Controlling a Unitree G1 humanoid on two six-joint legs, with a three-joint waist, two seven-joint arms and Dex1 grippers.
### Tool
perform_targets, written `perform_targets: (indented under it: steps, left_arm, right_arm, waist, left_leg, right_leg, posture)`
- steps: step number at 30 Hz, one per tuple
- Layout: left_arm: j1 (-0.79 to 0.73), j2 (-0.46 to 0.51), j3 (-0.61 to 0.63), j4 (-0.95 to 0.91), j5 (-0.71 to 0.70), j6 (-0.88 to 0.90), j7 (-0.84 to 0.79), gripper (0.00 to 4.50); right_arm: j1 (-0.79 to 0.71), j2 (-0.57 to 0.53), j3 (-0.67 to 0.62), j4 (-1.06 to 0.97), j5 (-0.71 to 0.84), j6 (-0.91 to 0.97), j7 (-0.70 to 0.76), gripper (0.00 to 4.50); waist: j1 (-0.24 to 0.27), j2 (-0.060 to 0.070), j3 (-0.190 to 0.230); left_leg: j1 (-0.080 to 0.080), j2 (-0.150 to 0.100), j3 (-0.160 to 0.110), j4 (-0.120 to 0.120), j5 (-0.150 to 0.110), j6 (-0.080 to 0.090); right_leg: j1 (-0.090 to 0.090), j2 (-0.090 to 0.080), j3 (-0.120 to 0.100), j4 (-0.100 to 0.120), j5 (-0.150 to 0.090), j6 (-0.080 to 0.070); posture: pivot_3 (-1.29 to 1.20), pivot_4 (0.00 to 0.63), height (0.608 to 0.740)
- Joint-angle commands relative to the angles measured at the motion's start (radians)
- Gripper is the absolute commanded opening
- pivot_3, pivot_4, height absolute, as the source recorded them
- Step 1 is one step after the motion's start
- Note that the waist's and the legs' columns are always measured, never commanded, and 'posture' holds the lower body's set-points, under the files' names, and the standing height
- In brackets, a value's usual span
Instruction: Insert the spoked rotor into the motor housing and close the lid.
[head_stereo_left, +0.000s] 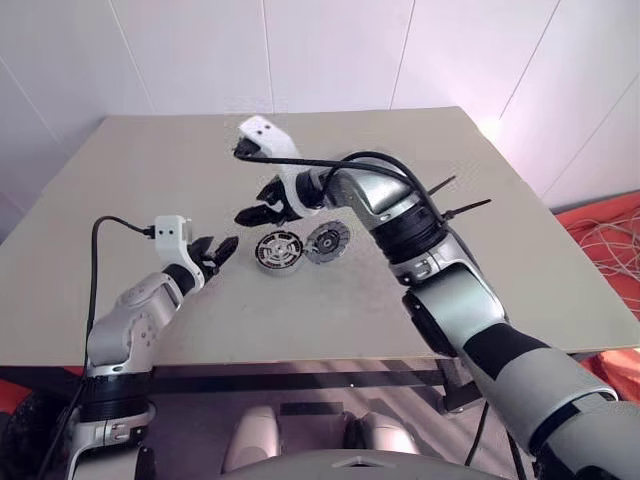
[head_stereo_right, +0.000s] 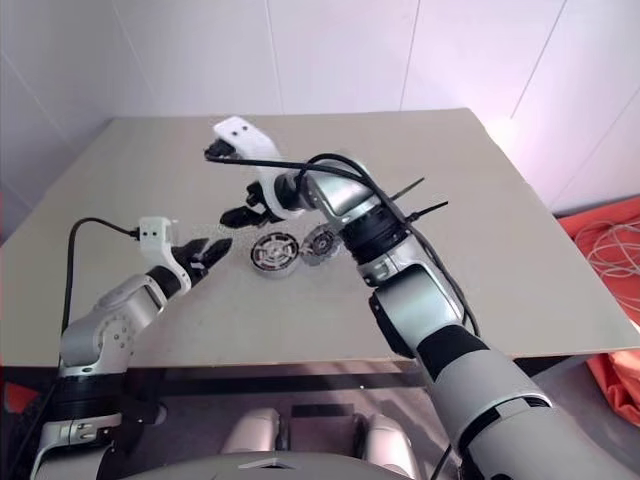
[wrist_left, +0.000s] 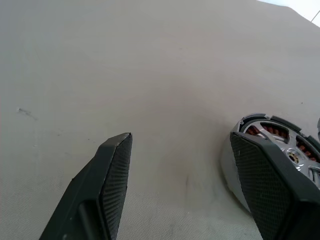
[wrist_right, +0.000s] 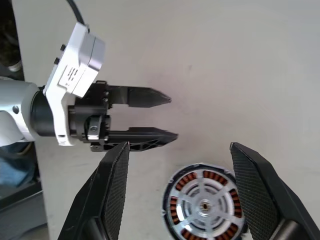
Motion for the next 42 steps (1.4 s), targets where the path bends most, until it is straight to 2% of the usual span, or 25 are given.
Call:
perform_targets:
  steps: [1,2,5,13,22,27,33,42]
  left_arm:
    - [-0.037,0.018,-0.007,0.017,0.016,-0.021,-0.027,3.31]
    - [-0.045,0.02,-0.007,0.027,0.015,-0.016,-0.033,3.31]
    - [-0.068,0.021,-0.008,0.054,0.015,-0.016,-0.047,3.31]
    - [-0.12,0.019,-0.024,0.103,0.008,0.004,-0.087,3.31]
    - [-0.14,0.027,-0.028,0.12,0.009,0.019,-0.107,3.31]
    - [-0.133,0.03,-0.024,0.11,0.009,0.023,-0.106,3.31]
    - [-0.119,0.032,-0.017,0.091,0.008,0.029,-0.101,3.31]
    - [-0.097,0.029,-0.014,0.07,0.006,0.032,-0.094,3.31]
  right_arm:
    - [0.061,-0.101,-0.003,-0.012,-0.061,-0.192,-0.014,3.61]
    - [0.079,-0.133,-0.001,-0.005,-0.079,-0.24,-0.02,3.61]
    - [0.121,-0.207,-0.018,0.013,-0.097,-0.294,-0.027,2.97]
    - [0.228,-0.355,-0.042,-0.065,-0.11,-0.292,-0.007,0.12]
    - [0.431,-0.479,0.052,-0.309,-0.097,-0.194,0.131,0.05]
    - [0.508,-0.462,0.072,-0.418,-0.05,-0.09,0.158,0.05]
    - [0.447,-0.367,0.042,-0.387,-0.031,-0.043,0.094,0.05]
    - [0.362,-0.315,0.037,-0.261,-0.051,-0.139,0.034,0.05]
  waist:
    - [0.005,-0.001,0.0]
    - [0.008,-0.002,0.0]
    - [0.013,-0.002,0.0]
    - [0.015,-0.002,0.0]
    - [0.018,-0.002,0.0]
    - [0.015,-0.002,0.0]
    - [0.016,-0.002,0.0]
    - [0.017,-0.002,0.0]
  left_leg:
    - [0.0,0.0,0.0,0.0,0.0,0.0]
    - [0.0,0.0,0.0,0.0,0.0,0.0]
    - [0.0,0.0,0.002,0.001,0.0,0.0]
    - [0.0,0.001,0.004,0.001,-0.001,0.003]
    - [0.0,0.002,0.006,0.001,-0.002,0.01]
    - [0.0,0.002,0.006,0.002,-0.003,0.012]
    - [0.002,0.003,0.007,0.002,-0.002,0.012]
    - [0.002,0.003,0.007,0.002,-0.001,0.011]
  right_leg:
    - [0.0,0.0,0.0,0.0,0.0,0.0]
    - [0.001,0.0,0.0,0.0,0.0,0.0]
    - [0.0,0.0,0.0,0.0,0.002,-0.004]
    - [-0.001,0.0,0.0,0.0,0.003,-0.008]
    - [0.0,0.0,0.0,0.0,0.003,-0.008]
    - [0.001,0.0,0.0,0.0,0.003,-0.008]
    - [0.002,0.0,0.0,0.001,-0.001,-0.002]
    - [0.001,0.0,0.0,0.0,0.003,-0.008]
  posture:
    - [0.0,0.0,0.74]
    - [0.0,0.0,0.74]
    - [0.0,0.0,0.74]
    - [0.0,0.0,0.74]
    - [0.0,0.0,0.74]
    - [0.0,0.0,0.74]
    - [0.0,0.0,0.74]
    - [0.0,0.0,0.74]
